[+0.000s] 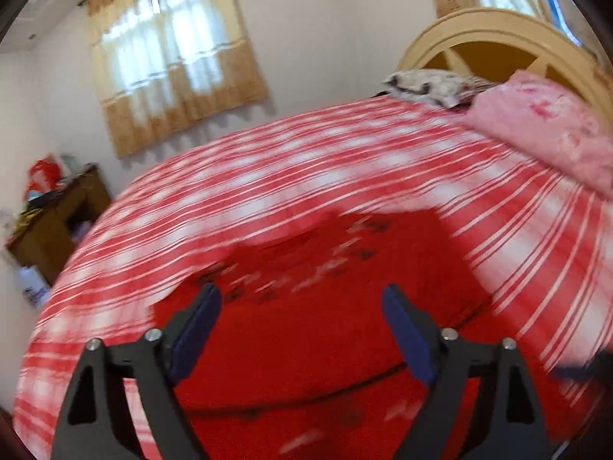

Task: Fold small clothes
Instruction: 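Open the left tool to release the sleeve onto the sweater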

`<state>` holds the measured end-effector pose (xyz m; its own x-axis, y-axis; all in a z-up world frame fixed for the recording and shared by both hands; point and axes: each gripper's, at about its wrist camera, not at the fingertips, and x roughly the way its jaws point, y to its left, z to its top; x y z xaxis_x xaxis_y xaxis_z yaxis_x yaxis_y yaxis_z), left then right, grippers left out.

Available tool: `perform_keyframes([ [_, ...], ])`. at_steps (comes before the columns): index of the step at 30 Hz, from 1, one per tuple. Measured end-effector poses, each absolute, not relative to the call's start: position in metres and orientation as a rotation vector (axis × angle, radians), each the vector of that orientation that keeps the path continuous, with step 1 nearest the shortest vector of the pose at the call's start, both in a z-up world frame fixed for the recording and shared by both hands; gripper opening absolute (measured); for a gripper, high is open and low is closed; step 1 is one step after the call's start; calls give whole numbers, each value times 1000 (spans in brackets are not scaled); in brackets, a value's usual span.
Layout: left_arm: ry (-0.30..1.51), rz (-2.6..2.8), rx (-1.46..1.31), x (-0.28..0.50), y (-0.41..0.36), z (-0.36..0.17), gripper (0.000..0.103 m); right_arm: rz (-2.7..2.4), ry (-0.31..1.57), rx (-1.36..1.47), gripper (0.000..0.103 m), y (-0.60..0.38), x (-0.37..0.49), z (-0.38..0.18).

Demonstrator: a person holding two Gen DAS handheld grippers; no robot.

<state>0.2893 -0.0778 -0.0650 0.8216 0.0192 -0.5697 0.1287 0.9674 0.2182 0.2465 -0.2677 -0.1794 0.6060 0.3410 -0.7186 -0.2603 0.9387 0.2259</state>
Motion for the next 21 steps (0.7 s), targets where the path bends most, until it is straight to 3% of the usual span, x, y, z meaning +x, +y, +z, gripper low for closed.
perform_keyframes([
  [9,763,182,187,255,52,-120,89,320,846,75,84,-264,244,-182],
  [21,832,198,58,274,64,-142,89,316,843,56,87,-263,243,-184],
])
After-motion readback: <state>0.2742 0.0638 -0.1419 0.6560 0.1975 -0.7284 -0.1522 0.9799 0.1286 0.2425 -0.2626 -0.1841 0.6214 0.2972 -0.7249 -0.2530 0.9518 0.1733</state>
